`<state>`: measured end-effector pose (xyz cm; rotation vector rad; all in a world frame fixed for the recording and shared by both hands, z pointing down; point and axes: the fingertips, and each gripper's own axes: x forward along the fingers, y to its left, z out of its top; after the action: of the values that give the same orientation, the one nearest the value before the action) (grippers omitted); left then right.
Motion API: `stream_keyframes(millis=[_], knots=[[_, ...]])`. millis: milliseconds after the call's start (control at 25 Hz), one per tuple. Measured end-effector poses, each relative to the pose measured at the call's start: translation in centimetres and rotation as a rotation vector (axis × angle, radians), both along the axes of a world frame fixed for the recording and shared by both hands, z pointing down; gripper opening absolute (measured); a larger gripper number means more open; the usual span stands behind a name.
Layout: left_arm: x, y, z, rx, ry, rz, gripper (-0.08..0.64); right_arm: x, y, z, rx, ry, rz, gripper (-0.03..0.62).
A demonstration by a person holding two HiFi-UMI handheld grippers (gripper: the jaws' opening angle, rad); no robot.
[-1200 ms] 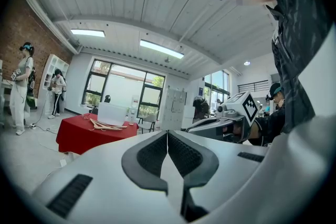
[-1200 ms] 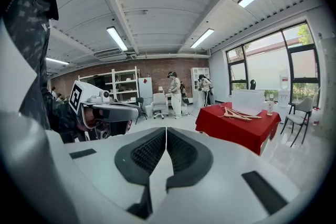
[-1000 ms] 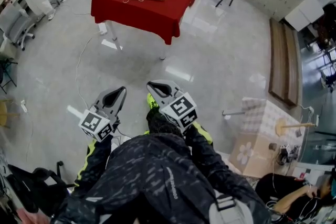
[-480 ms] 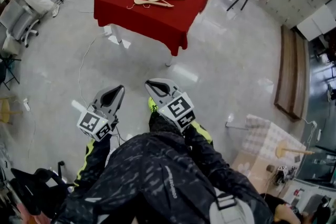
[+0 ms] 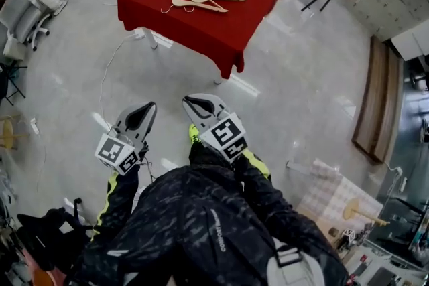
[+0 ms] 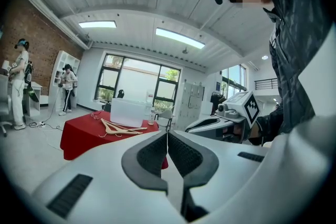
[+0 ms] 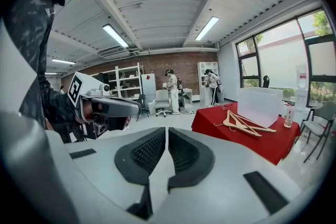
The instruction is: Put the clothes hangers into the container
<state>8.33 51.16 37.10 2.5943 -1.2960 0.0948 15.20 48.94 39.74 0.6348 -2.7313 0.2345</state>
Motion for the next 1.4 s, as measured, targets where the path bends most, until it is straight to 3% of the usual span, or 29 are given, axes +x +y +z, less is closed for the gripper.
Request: stream_keyframes(millis=[280,560,960,1400], knots=[[0.4,-4.9,1.6,-0.047,-0.008,0.006,0.012,-0.3,-5.2,1.2,-0.028,-0.016,-0.021,0.017],[1.1,-8.4,1.8,-0.045,-0.014,0.011,0.012,-0.1,-8.4,1.7,-0.034,-0.019,-0.030,0.017],[-1.2,-12.4,1.5,-0.011,-0.013,0.010,0.012,-2.5,-12.7,0.9,0.001,0.012,-0.044,0.017],[-3.7,-22.1,2.7,-0.022,0.006,0.085,0.012,-5.8,-22.5,2.0,-0.007,0.055,0.012,0.019]])
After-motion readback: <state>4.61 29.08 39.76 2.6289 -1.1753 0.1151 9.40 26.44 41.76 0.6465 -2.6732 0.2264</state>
